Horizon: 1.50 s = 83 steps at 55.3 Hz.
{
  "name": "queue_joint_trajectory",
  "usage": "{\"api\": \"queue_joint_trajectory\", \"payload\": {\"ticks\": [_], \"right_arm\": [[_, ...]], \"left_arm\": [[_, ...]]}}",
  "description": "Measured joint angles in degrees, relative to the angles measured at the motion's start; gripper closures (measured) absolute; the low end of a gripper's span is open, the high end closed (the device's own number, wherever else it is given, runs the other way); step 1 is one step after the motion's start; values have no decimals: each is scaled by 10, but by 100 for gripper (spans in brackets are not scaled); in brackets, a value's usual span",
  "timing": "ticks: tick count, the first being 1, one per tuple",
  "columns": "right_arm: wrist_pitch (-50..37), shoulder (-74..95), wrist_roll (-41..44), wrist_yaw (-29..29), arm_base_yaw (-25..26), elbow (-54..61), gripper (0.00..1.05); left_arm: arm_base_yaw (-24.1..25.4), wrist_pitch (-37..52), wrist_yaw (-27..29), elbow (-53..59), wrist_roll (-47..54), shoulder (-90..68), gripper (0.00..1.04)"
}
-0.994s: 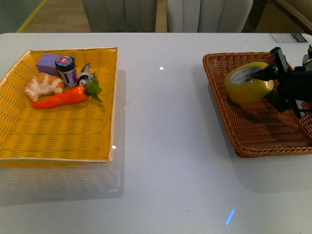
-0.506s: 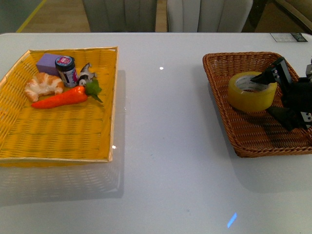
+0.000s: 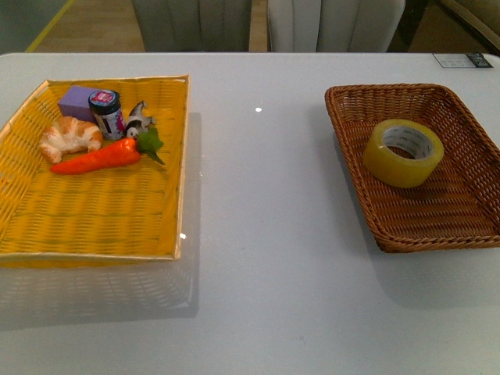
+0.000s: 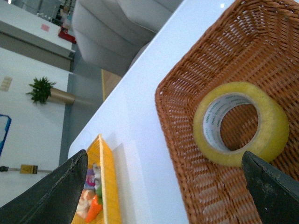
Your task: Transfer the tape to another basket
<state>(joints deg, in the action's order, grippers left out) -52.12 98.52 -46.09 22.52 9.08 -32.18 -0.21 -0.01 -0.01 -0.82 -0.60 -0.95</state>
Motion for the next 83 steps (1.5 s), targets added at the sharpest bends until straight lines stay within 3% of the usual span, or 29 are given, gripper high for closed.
{"api": "queue_joint_trajectory", "payload": {"ticks": [8,12,14,22,38,83], "right_arm": [[2,-102,16,-5,-4,55,9],[-104,-99,141,-118,-19,90,22],[-132,-101,198,-144,-24,107,27],[-144,-162,389,-175,-39,170,54],[-88,-292,453,-221,-83,247,103],[234,-694,457,-225,-89,309,103]], "left_arm": [[0,0,0,0,0,0,103],[0,0,0,0,0,0,103],[0,0,0,0,0,0,103],[0,0,0,0,0,0,103],[0,0,0,0,0,1,103],[0,0,0,0,0,1,103]]}}
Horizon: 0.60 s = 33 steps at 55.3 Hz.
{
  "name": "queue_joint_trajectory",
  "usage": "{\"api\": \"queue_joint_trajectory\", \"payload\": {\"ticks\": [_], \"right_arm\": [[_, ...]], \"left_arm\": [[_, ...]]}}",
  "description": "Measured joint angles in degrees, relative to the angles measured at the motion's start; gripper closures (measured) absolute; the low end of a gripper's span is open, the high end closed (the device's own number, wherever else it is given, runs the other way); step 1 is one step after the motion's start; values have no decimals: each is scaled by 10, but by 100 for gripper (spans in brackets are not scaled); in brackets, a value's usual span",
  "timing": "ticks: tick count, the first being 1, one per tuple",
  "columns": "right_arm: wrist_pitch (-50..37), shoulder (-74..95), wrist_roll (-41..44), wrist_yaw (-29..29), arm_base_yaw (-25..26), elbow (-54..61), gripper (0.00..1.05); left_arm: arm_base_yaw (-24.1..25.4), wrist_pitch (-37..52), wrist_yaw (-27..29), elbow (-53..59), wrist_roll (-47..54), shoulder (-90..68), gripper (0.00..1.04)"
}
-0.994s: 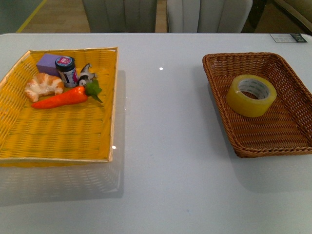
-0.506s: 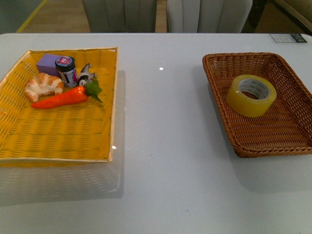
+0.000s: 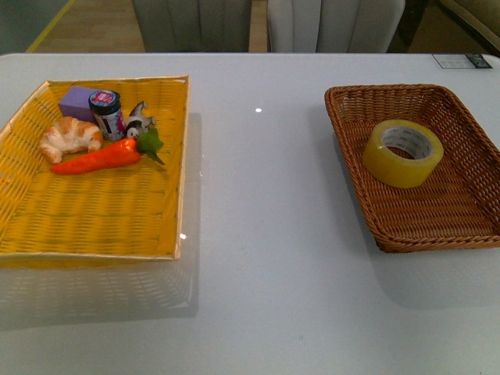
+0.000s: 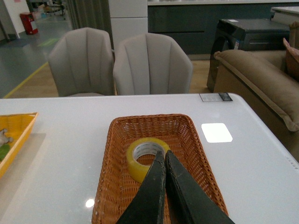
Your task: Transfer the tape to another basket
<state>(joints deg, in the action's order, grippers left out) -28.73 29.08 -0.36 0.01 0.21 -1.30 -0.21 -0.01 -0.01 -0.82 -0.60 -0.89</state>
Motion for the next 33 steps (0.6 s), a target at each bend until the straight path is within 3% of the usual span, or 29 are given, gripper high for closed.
{"api": "queue_joint_trajectory", "payload": {"ticks": [33], "right_arm": [[146,-150,0,0,0,0,103]], "left_arm": [[0,0,0,0,0,0,103]]}}
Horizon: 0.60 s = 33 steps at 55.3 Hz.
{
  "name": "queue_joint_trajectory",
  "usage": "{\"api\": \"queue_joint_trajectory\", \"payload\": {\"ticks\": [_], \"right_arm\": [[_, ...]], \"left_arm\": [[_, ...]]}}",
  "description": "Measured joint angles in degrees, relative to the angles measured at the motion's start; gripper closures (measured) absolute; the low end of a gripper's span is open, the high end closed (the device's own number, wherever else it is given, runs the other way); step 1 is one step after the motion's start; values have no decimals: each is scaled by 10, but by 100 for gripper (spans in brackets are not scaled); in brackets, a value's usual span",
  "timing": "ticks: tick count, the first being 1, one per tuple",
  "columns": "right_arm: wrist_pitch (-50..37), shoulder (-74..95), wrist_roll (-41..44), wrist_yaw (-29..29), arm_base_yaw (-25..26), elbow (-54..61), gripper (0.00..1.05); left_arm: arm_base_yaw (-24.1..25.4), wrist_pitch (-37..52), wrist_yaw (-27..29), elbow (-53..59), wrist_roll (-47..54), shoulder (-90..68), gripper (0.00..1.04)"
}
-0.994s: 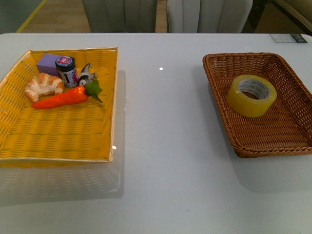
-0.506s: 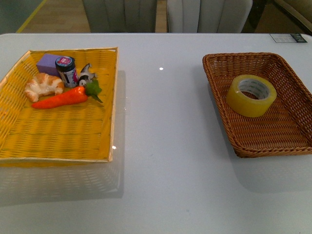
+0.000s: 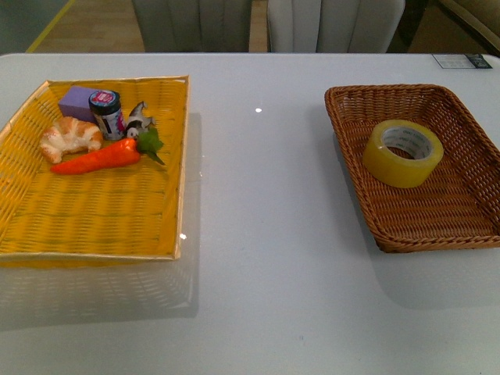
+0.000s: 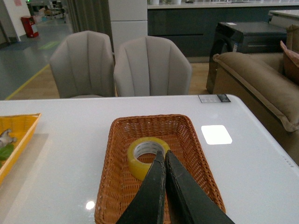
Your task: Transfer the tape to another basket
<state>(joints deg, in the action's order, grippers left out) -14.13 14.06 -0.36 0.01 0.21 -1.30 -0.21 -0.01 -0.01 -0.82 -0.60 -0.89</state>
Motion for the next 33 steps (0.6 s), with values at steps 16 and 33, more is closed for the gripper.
{"api": "queue_joint_trajectory", "payload": {"ticks": [16,33], "right_arm": [[54,-53,0,0,0,0,103],[140,-136,0,0,-1,0,103]], "left_arm": [[0,0,0,0,0,0,103],[0,0,0,0,0,0,103]]}}
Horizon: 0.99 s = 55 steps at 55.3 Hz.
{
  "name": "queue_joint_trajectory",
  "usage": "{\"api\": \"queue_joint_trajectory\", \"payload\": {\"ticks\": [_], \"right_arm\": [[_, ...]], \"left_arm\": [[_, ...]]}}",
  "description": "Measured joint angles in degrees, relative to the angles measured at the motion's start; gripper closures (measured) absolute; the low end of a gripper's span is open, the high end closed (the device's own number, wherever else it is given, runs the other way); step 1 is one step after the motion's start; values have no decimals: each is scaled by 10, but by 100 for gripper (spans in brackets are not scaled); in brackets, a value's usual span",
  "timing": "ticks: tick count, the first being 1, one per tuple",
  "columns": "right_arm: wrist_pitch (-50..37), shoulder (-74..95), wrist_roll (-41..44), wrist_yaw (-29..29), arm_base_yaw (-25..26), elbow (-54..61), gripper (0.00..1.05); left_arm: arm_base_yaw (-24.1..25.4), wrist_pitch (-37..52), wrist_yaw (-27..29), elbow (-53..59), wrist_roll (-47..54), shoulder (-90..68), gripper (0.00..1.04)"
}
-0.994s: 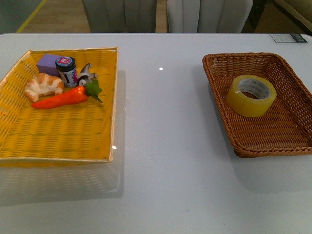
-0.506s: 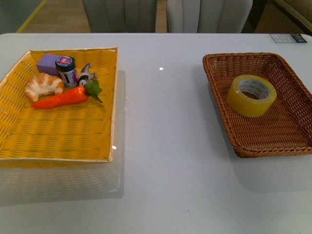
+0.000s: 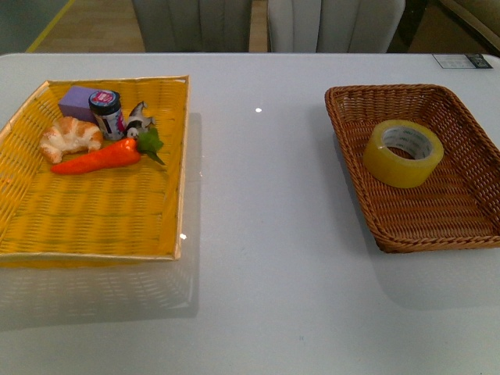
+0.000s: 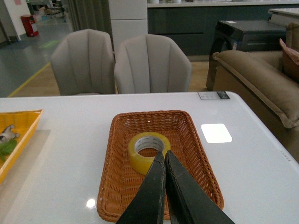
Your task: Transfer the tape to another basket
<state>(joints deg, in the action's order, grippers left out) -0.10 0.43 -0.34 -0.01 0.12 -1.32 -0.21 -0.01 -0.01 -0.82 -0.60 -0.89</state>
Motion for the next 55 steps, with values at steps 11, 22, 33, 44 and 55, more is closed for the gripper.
{"api": "queue_joint_trajectory", "payload": {"ticks": [11,22,33,44,55], "right_arm": [[0,-1,0,0,0,0,74],[0,-1,1,0,0,0,37],[0,-1,0,0,0,0,8],[0,-1,0,0,0,0,9],[0,-1,0,0,0,0,9]], "left_arm": [[0,0,0,0,0,0,78],[0,0,0,0,0,0,41],[0,0,0,0,1,0,7],[0,0,0,0,1,0,9],[0,0,0,0,1,0,9]]}}
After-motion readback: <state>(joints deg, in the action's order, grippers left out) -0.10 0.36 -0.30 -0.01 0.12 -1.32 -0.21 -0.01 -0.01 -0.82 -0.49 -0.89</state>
